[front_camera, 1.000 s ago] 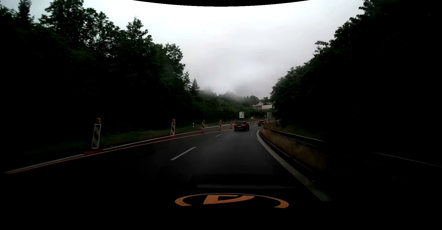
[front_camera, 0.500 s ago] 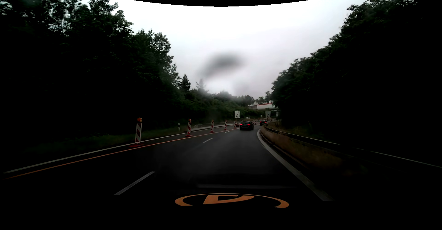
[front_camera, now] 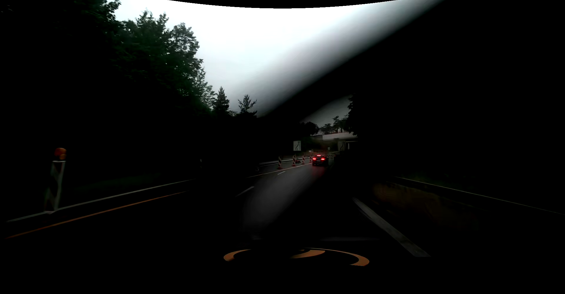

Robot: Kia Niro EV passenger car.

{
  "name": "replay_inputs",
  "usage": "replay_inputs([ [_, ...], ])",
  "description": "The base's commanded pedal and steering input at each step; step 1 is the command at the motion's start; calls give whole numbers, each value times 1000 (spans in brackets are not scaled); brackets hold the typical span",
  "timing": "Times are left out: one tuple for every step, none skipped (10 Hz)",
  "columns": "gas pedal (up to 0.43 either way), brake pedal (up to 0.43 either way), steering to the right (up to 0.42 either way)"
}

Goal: Follow the waypoints while adhering to traffic rules and regulations

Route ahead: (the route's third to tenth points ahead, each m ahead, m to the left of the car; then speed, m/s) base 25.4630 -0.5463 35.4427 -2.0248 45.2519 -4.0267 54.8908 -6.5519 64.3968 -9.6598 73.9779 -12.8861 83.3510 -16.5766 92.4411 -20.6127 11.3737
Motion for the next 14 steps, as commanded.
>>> replay_inputs([
  [39, 0, 20],
  [39, 0, 20],
  [47, 0, 21],
  [47, 0, 21],
  [47, 0, 21],
  [47, 0, 22],
  [47, 0, 25],
  [47, 0, 28],
  [47, 0, 28],
  [47, 0, 27],
  [47, 0, 27],
  [59, 0, 27],
  [67, 0, 27],
  [67, 0, 25],
])
